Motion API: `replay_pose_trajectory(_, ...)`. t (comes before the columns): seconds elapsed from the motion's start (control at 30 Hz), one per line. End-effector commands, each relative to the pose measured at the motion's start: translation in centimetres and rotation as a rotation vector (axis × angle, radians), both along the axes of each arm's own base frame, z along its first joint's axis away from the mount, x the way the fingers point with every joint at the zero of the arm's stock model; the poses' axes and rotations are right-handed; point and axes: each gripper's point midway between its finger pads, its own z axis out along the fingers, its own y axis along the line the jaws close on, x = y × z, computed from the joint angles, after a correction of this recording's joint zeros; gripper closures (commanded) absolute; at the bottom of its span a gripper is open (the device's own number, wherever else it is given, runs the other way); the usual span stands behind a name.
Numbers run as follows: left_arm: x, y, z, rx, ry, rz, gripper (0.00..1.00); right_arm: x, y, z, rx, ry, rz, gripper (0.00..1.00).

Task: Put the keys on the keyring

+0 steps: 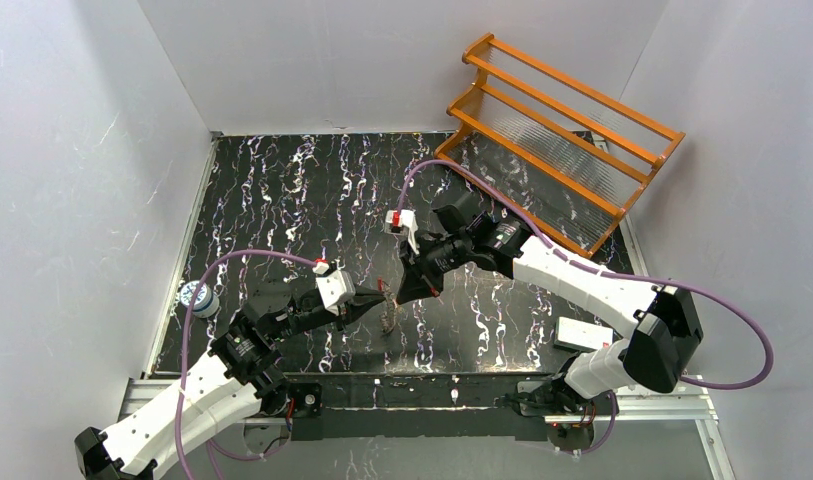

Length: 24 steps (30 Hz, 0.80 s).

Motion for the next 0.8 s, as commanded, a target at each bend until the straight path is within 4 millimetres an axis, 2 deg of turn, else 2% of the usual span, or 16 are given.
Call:
replay_pose_trajectory(0.0, -0.4, -0.2, 1.3, -0.035, -0.035, -0.027, 1.00, 0.0, 0.3, 0.1, 0.016, 0.001, 0.011, 0.99)
replay_pose_trajectory(0.33, -0.4, -0.1, 1.0, -0.035, -0.035, -0.023, 1.00, -1.3, -0.2, 3.2, 0.140, -0.080, 0.091, 0.99)
replay_pose_trajectory(0.6, -0.6, -0.1, 1.1, -0.040, -0.032, -0.026, 1.00, -0.7, 0.0, 3.6, 0.144, -0.103, 0.068, 0.99)
replay_pose_trajectory(0.77, -0.6, 0.0, 1.2, -0.045, -0.031, -0.025, 1.00, -0.2, 0.4, 2.9, 0.115, -0.088, 0.045, 0.99)
